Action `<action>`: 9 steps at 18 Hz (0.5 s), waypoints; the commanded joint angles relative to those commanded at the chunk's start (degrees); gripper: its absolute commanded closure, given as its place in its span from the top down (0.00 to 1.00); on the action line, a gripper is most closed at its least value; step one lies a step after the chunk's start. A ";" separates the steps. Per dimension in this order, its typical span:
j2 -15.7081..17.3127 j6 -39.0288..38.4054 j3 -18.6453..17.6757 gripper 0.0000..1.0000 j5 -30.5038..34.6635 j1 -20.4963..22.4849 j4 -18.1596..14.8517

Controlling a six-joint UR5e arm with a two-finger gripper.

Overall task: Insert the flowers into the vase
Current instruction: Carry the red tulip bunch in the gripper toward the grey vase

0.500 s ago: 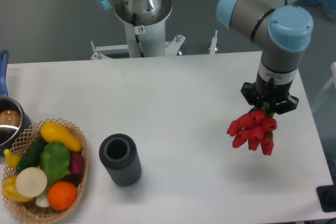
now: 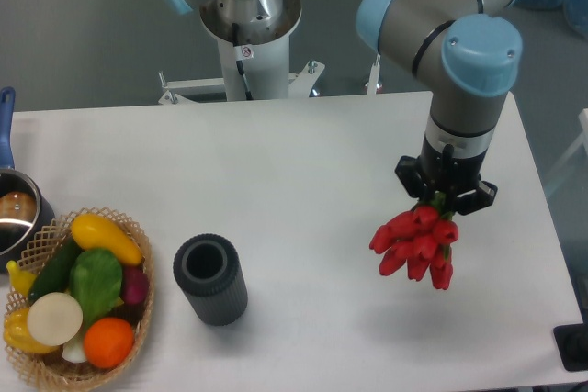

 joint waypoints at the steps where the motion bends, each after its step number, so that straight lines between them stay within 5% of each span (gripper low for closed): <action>1: 0.18 0.00 -0.09 0.00 -0.79 0.00 0.17; 5: 1.58 -1.22 -1.14 0.00 -8.68 -0.18 4.82; 9: 3.08 -7.37 -2.28 0.00 -13.63 -2.63 14.66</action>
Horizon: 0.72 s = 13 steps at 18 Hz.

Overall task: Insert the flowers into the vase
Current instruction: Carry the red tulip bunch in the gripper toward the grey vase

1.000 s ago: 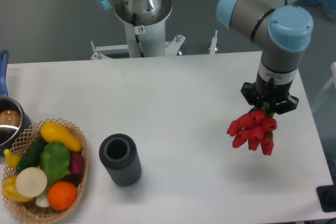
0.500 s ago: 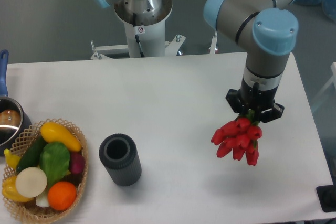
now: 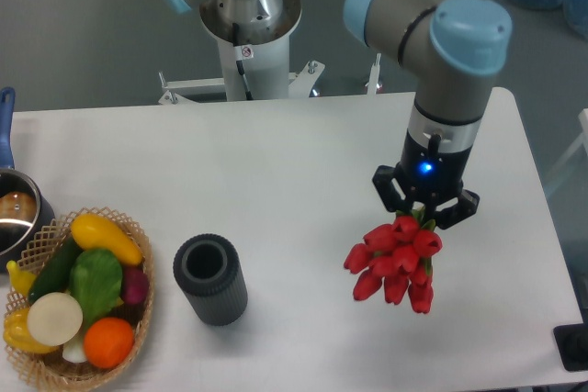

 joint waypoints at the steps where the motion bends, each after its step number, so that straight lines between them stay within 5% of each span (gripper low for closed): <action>1: 0.18 -1.67 -0.09 0.00 -0.35 -0.70 1.76; 3: 0.09 -3.78 -0.18 0.00 -1.93 -1.33 4.58; 13: 0.27 -7.21 -0.09 0.00 -25.39 -0.62 5.12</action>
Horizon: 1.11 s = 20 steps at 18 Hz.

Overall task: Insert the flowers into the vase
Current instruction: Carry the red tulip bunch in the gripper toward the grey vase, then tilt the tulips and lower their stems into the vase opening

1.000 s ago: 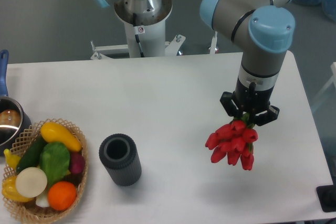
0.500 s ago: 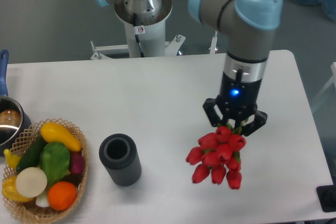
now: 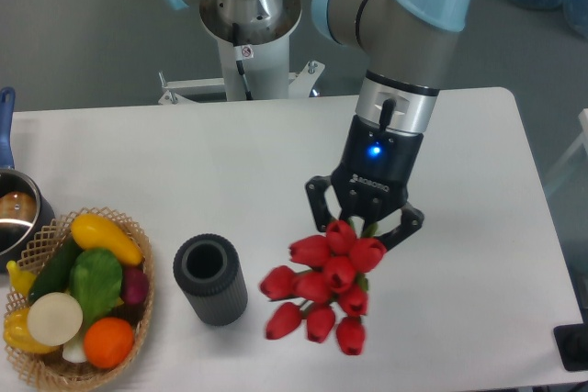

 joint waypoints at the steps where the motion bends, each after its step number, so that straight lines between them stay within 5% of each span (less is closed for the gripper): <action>1: 0.00 -0.88 0.09 0.00 -1.58 0.26 0.00; 20: 3.08 -1.68 -4.39 0.00 -28.13 2.55 1.23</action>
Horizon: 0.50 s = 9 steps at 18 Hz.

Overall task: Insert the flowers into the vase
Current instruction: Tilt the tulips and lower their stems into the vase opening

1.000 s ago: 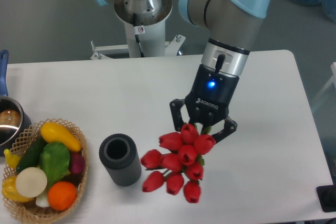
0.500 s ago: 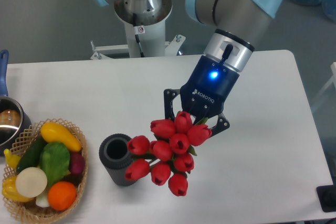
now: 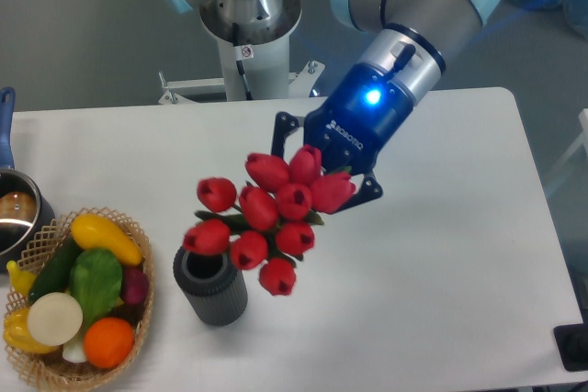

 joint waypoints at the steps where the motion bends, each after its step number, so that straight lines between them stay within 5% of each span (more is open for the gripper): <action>1: -0.09 0.00 0.00 0.00 -1.14 -0.26 0.00; 9: -1.31 0.52 -1.05 0.00 -5.02 -2.73 0.09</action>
